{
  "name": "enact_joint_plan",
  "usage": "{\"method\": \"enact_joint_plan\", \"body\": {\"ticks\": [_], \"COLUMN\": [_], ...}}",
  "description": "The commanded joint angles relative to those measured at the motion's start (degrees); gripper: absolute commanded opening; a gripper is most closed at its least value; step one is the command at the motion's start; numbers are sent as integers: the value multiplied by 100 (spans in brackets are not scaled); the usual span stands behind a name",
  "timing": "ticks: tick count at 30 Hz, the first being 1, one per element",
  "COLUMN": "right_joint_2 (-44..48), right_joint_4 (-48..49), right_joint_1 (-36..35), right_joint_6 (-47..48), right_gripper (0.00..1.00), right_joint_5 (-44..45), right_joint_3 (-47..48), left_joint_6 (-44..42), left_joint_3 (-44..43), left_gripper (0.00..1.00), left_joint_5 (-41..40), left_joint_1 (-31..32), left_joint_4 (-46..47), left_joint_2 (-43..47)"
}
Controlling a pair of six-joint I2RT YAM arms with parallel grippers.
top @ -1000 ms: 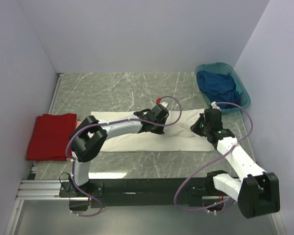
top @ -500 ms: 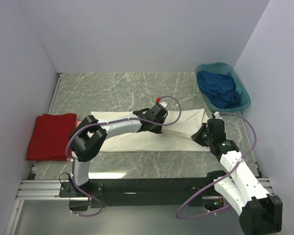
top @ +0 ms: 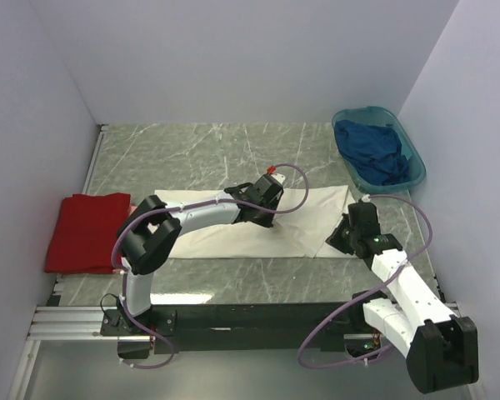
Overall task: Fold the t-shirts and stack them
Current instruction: Fold the tshirt
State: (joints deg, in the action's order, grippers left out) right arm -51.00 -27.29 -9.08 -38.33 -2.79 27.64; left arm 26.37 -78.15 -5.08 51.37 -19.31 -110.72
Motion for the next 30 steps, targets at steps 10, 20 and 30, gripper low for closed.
{"method": "enact_joint_plan", "body": {"ticks": [10, 20, 30], "right_joint_2": [-129, -278, -498], "right_joint_4": [154, 540, 1146], "right_joint_1": [12, 20, 3], "right_joint_6": [-17, -368, -729], "right_gripper": [33, 37, 38], "right_joint_5": [-55, -837, -1497], "right_joint_3": [190, -399, -803], "left_joint_6": [131, 544, 835], "left_joint_3": [265, -472, -790], "left_gripper": [35, 31, 26], "left_joint_5": [218, 850, 1449], "left_joint_1": [-338, -409, -304], "left_joint_4": [-125, -152, 358], "left_joint_2": [831, 631, -336]}}
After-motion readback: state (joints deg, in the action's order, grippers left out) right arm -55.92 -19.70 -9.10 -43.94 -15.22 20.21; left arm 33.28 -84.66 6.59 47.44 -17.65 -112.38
